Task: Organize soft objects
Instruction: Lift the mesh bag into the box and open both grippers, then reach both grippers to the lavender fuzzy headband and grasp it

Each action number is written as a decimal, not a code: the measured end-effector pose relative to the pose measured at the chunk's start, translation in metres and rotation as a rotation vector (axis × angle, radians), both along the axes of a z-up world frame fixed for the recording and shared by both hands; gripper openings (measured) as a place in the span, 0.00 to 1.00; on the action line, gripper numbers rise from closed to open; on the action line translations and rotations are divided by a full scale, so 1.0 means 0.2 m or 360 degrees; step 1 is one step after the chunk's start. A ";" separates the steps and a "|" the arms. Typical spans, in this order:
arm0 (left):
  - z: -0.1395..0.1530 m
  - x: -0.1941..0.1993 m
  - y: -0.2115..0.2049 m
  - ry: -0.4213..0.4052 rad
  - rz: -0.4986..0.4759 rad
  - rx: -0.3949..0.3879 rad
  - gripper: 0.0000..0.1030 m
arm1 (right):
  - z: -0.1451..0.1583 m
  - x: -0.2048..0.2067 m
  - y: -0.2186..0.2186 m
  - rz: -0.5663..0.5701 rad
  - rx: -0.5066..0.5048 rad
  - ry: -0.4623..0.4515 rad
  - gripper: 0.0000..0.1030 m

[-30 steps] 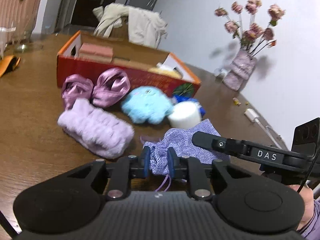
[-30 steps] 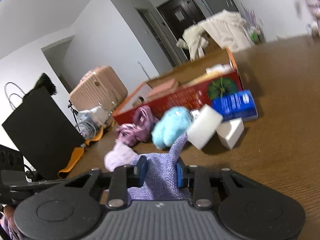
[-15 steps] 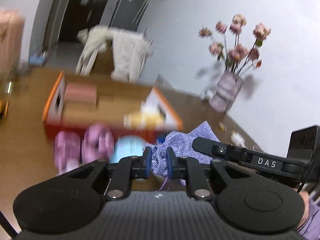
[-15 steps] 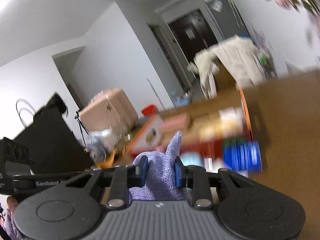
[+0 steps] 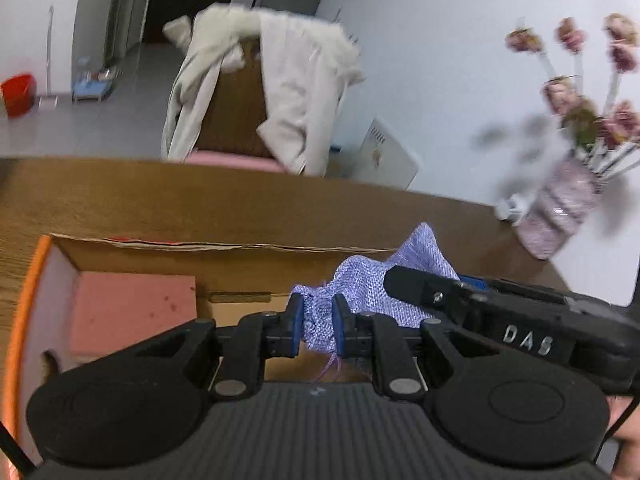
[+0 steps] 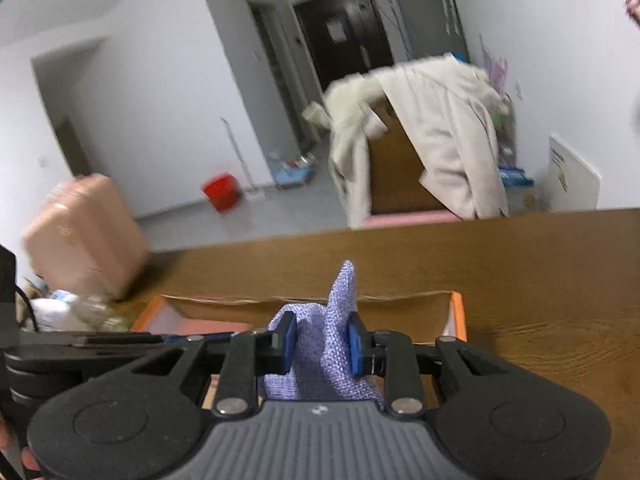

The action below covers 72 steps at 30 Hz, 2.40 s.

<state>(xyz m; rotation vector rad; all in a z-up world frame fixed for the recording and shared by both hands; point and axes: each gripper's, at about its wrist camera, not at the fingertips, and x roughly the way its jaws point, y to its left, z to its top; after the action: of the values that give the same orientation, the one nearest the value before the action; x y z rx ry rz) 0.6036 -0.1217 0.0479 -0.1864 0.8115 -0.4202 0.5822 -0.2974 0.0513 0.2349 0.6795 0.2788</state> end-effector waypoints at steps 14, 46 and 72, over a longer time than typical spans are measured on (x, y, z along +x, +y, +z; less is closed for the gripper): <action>0.06 -0.07 0.07 -0.0071 0.0056 0.0175 0.37 | 0.01 0.05 0.06 -0.0145 -0.0392 0.0060 0.52; 0.13 -2.12 0.39 -0.0670 0.0269 0.0403 0.83 | 0.13 -1.95 0.02 0.0084 0.0030 -0.0460 0.83; -0.24 -1.58 0.67 -0.0305 0.0254 0.0143 0.56 | -0.34 -1.81 0.40 0.0277 0.0088 0.0010 0.42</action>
<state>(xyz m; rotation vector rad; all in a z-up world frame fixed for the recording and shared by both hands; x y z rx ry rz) 0.2883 0.0115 0.0000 -0.1239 0.6209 -0.2461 0.2207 -0.2178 -0.0157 0.2296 0.7004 0.4637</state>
